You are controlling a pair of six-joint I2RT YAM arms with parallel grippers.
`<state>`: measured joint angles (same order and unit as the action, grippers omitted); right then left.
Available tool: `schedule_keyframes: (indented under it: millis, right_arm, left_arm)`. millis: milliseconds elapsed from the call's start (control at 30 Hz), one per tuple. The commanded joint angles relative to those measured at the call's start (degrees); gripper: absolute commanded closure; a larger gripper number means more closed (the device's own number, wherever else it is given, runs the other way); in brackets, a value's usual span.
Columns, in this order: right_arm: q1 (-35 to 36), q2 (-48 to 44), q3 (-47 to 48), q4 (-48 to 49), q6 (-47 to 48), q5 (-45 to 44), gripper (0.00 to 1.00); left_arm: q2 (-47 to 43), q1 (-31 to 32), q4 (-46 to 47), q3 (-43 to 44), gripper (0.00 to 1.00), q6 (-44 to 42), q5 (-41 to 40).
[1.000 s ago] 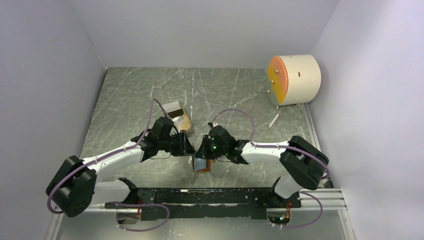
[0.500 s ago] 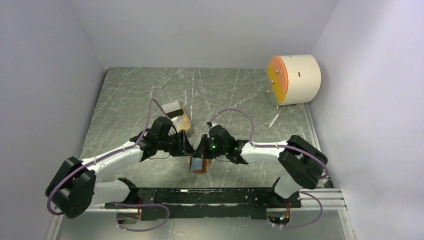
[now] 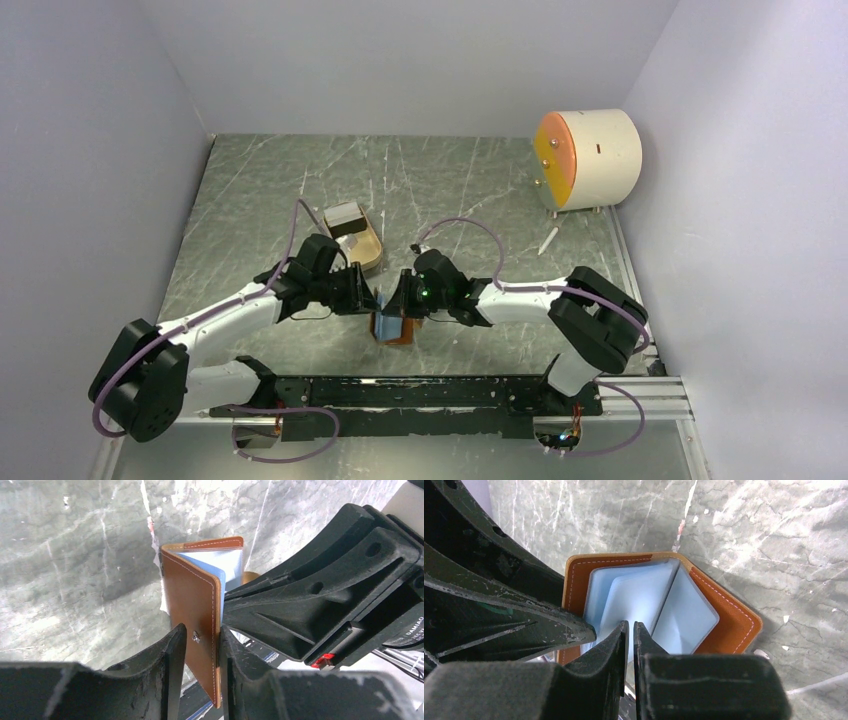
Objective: Put the credit cards into the card holder
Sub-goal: Open the card holder at the center of the board.
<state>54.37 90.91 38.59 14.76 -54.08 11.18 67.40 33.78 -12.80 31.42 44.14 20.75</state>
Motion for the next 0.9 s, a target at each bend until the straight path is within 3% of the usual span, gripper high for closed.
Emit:
schedule_keyframes:
  millis: [0, 467, 867]
  right_arm:
    - [0.25, 0.40, 2.20, -0.26, 0.24, 0.31, 0.88]
    - [0.90, 3.95, 7.52, -4.71, 1.70, 0.10, 0.88]
    - [2.10, 9.42, 11.75, -5.97, 1.99, 0.87, 0.90]
  left_arm:
    - [-1.58, -1.83, -1.80, -1.01, 0.63, -0.84, -0.58]
    - [-2.72, -8.55, -2.98, -3.84, 0.60, 0.40, 2.39]
    - [-5.31, -10.73, 1.52, -6.41, 0.49, 1.99, 6.75]
